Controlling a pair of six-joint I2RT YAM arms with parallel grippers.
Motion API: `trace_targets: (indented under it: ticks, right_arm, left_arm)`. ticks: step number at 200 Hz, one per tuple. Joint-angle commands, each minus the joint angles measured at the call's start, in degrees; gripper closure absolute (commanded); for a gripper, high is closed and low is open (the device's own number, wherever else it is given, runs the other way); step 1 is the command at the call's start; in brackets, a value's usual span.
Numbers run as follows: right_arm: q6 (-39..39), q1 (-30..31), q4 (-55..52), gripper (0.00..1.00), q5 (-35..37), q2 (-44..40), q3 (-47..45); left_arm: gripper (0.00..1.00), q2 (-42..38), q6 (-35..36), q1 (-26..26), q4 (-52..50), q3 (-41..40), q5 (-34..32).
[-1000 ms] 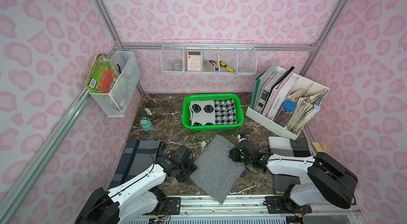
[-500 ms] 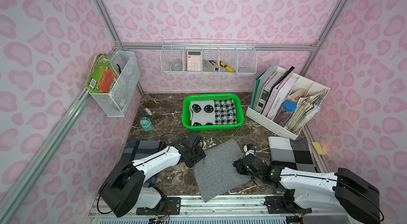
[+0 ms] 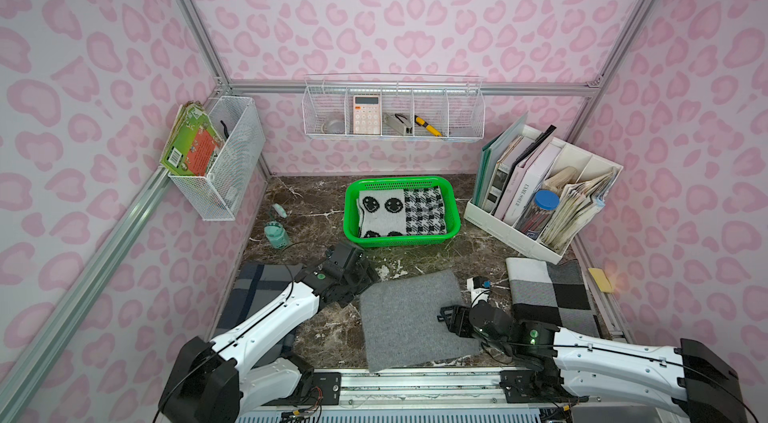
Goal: Put the folded scarf in the basket
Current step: Adjust the scarf at the center of the board.
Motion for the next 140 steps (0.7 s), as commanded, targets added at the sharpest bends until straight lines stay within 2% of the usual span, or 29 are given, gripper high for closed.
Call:
trace_targets:
  ticks: [1,17,35,68,98,140]
  right_arm:
    - [-3.54,-3.11,0.99,0.31,3.18,-3.71,-1.12]
    - [-5.89,-9.07,2.40,0.30,0.13,-6.05,-2.09]
    - [-8.96,-17.57,4.86,0.28,-6.74,-7.38,-2.67]
    - [-12.28,-29.26,8.06,0.19,-19.69,-4.20,-2.43]
    - [-14.78,-31.57,8.94,0.14,-25.16,2.92,-0.53]
    - [-13.60,-31.51,13.28,0.13,-28.94,12.04,0.90]
  left_arm:
    - [0.04,-5.17,1.43,1.41,-4.50,-2.16,-0.59]
    - [0.03,-8.30,1.81,1.41,-1.79,-4.58,3.22]
    - [0.05,-9.94,1.81,1.39,0.89,-6.86,8.10]
    - [0.07,-11.18,1.48,1.01,0.83,-10.10,11.70]
    - [0.07,-12.46,1.73,0.03,1.37,-12.88,13.69]
    - [0.08,-12.50,-1.05,-1.32,2.51,-15.28,12.49]
